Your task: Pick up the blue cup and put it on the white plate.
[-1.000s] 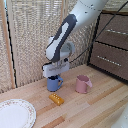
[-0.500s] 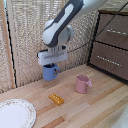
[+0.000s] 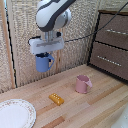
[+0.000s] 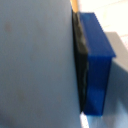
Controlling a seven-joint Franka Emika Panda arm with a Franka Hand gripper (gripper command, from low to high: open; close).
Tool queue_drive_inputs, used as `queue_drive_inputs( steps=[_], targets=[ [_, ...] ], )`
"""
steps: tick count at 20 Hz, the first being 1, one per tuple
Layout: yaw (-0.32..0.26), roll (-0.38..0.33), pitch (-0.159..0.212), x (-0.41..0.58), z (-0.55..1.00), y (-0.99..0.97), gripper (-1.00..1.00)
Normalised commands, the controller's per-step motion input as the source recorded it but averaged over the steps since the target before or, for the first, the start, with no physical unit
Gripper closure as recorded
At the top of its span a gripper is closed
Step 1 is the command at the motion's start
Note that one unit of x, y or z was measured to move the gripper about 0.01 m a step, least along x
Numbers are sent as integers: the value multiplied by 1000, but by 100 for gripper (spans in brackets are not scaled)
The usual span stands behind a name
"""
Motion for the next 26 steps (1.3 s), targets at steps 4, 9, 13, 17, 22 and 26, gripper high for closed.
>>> queue_drive_inputs(
  steps=[4, 9, 13, 17, 22, 26],
  targets=[
    [0, -16, 119, -31, 6, 961, 100],
    [0, -20, 138, 0, -13, 994, 100],
    [0, -38, 106, 0, -146, 1000, 100],
    [0, -79, 44, 0, -323, 988, 100],
    [0, -105, -16, 1, -394, 754, 100],
    [0, -139, -81, 84, -390, 480, 100]
  ],
)
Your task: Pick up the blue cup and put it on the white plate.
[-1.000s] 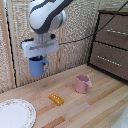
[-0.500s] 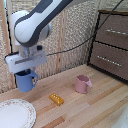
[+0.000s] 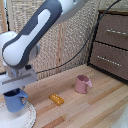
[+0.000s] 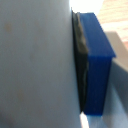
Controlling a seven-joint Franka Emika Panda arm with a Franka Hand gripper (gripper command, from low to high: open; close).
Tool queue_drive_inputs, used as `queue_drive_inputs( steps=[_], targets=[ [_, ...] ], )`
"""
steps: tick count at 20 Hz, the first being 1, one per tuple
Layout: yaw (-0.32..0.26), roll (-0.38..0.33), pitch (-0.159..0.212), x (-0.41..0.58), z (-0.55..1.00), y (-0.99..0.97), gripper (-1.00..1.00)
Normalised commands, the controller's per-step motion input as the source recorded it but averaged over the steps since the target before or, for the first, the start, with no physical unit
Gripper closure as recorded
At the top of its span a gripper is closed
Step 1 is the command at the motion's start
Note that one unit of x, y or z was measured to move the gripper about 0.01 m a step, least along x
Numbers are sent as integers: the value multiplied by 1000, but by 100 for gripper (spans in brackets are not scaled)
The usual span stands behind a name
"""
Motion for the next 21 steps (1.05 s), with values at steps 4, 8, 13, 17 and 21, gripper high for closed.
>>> queue_drive_inputs(
  steps=[4, 8, 13, 17, 21],
  targets=[
    [0, -150, -148, 98, -224, 352, 100],
    [0, -121, -197, 79, -6, 219, -100],
    [54, -19, -99, 78, 463, -122, -100],
    [23, -14, -25, 34, 849, -278, -100],
    [125, 0, -76, 193, 836, -160, -100]
  ],
)
